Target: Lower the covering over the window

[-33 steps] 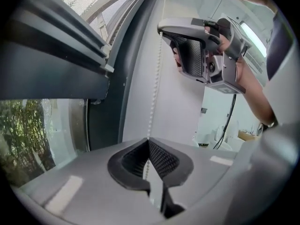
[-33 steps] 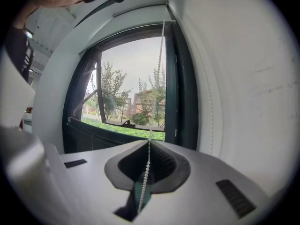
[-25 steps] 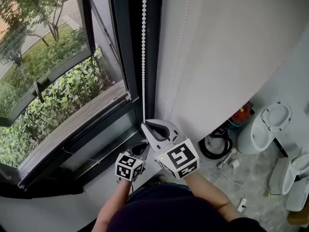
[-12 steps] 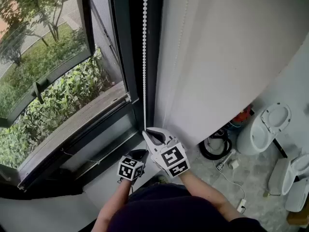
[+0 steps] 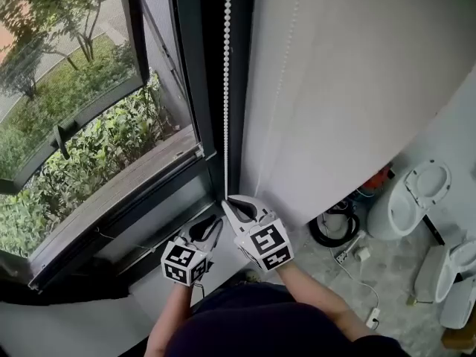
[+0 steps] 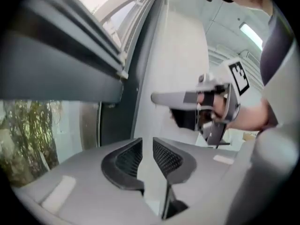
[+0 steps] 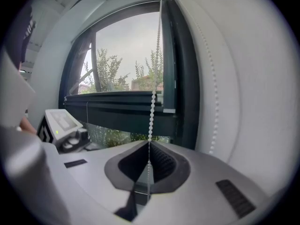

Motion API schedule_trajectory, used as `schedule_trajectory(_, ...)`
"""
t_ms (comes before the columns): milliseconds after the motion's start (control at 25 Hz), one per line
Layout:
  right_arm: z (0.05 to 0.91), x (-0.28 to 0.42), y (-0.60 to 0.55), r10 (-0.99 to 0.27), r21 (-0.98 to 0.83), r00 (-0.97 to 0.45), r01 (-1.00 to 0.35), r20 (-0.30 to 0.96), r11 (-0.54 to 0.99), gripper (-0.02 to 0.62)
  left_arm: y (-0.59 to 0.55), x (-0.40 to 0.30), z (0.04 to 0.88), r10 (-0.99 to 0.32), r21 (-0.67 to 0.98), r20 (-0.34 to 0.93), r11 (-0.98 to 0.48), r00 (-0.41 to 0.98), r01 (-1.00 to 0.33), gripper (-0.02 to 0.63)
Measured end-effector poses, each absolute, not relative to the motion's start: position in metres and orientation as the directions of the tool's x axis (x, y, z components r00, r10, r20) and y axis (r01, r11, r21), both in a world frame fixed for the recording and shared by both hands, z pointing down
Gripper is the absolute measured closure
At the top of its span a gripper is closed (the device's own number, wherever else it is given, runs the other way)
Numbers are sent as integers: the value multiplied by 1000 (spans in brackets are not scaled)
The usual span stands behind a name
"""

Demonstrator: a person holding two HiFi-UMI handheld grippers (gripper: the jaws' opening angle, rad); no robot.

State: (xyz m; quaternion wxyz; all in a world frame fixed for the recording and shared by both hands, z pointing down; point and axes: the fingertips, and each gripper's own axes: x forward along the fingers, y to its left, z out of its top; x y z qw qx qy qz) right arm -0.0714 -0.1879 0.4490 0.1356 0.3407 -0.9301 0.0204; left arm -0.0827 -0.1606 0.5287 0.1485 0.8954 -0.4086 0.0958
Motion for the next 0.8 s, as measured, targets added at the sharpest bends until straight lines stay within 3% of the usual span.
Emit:
schedule_trajectory(360, 448, -77, -185, -619, 47, -742, -630, 257, 775, 581, -170, -84, 369, -755, 17, 48, -654, 654, -756, 532)
schedule_trajectory(800, 449, -79, -181, -615, 51, -744, -625, 260, 779, 581, -190, -56, 305, -716, -70, 4, -697, 698, -714, 532)
